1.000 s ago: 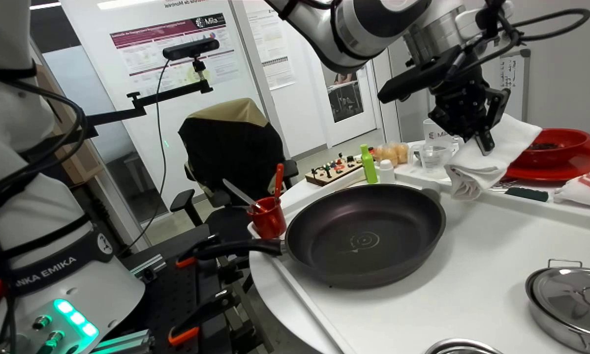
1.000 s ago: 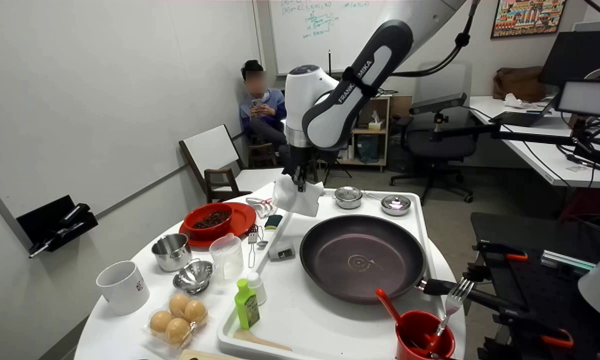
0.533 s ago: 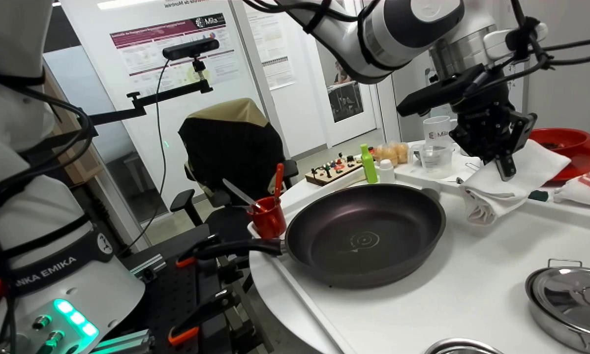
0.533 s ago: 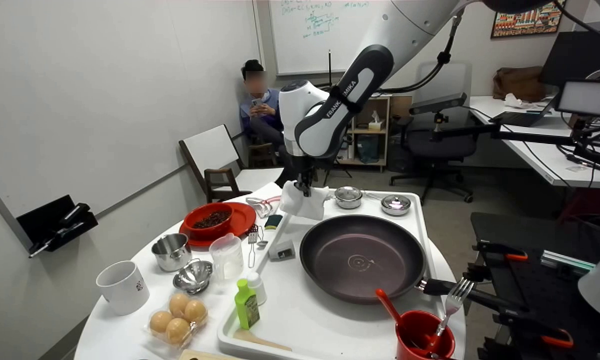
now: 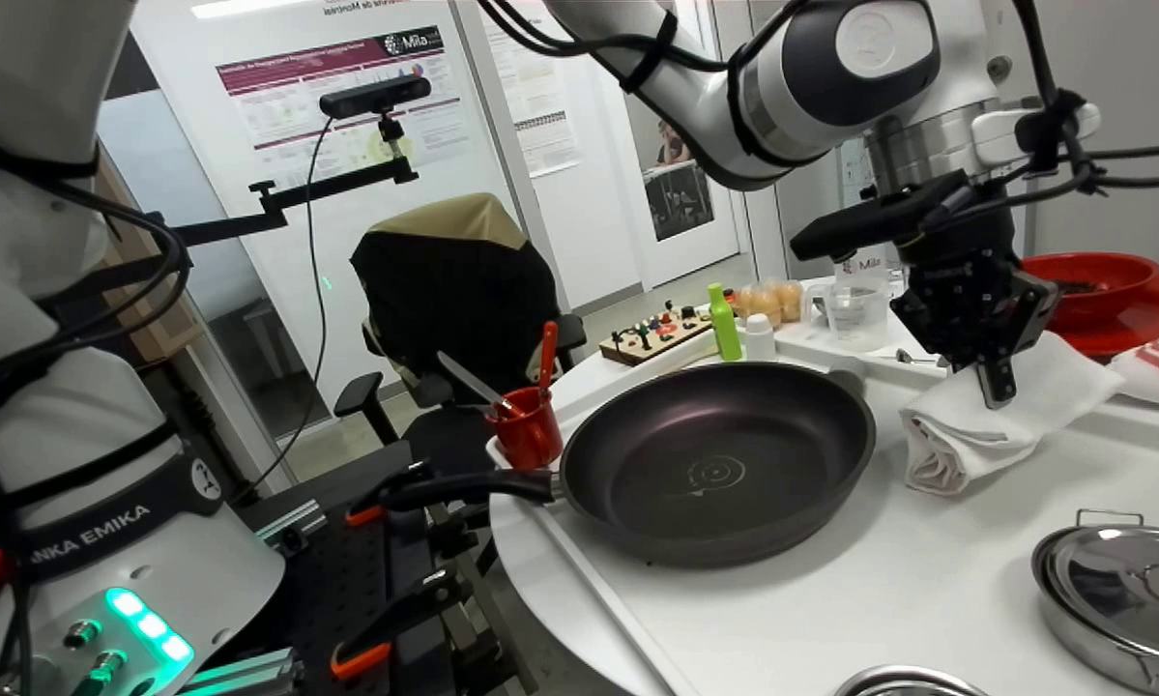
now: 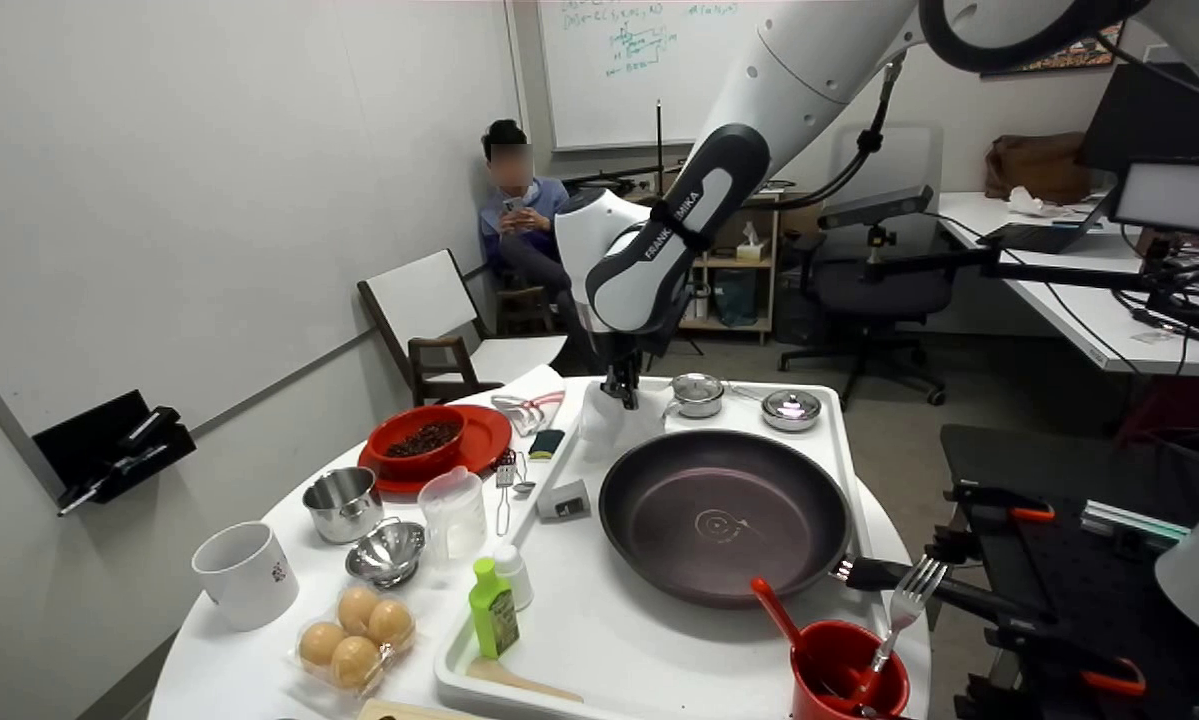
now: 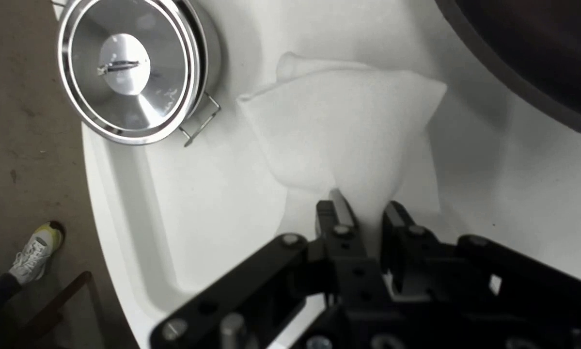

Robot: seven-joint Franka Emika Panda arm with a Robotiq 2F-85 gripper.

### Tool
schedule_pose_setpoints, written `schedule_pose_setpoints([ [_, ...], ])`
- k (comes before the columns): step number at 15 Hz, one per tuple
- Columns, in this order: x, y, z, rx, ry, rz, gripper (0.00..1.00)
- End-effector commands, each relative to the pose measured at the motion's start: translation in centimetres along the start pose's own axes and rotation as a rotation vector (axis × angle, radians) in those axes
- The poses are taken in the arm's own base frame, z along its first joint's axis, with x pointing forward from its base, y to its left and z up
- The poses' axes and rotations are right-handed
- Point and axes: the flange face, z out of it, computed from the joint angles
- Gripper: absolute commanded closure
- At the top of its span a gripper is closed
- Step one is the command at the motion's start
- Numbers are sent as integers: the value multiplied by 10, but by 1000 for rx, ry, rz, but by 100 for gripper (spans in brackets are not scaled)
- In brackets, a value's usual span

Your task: Pick up the white cloth, wipe the pan and put the white cloth down

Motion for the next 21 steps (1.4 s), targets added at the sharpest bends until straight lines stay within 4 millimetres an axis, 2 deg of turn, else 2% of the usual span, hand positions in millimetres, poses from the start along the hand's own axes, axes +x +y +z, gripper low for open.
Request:
schedule_pose_setpoints([
  [1,11,-5,20,22,21,39,92],
  [4,14,-10,30,17,32,55,92],
  [5,15,-10,31,14,37,59,60],
  [6,16,-11,32,13,40,61,60],
  [9,19,-10,26,20,54,69,39],
  [14,18,-10,5,54,77,68,3],
  [15,17,-13,0,66,83,61,0],
  [21,0,-41,-42,114,113,-45,0],
])
